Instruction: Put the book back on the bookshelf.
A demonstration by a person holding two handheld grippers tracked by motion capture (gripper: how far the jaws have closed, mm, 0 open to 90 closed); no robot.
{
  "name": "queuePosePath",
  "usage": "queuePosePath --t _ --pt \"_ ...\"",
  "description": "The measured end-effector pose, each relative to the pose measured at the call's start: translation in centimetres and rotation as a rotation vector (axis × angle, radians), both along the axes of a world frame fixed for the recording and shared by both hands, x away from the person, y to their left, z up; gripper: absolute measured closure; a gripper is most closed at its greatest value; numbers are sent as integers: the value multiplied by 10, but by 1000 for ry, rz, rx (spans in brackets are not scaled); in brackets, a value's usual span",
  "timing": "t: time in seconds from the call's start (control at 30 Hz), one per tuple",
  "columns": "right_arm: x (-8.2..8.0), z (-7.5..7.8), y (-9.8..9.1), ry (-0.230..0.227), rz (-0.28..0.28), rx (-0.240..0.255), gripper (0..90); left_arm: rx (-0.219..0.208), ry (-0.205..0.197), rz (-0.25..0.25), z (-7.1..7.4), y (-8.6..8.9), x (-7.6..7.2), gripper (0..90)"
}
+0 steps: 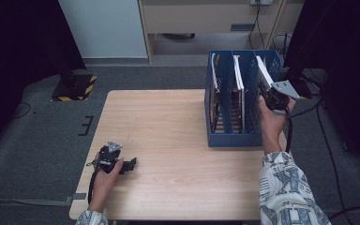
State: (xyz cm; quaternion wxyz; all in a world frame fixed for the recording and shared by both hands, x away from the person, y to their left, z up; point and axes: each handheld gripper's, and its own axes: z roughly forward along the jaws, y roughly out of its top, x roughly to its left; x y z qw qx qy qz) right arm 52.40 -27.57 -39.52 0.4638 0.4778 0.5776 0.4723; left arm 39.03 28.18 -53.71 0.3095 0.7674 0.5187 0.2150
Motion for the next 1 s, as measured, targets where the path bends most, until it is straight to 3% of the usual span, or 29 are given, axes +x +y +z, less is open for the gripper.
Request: queuePosePath --t 0.7,0.9,1.0 --pt "-1 1 6 15 -1 18 712 -2 2 -2 0 0 0 0" --pt "-2 2 6 21 11 33 678 -2 2 -2 0 0 0 0" --pt "-3 4 5 25 21 45 618 -2 2 -3 0 0 0 0"
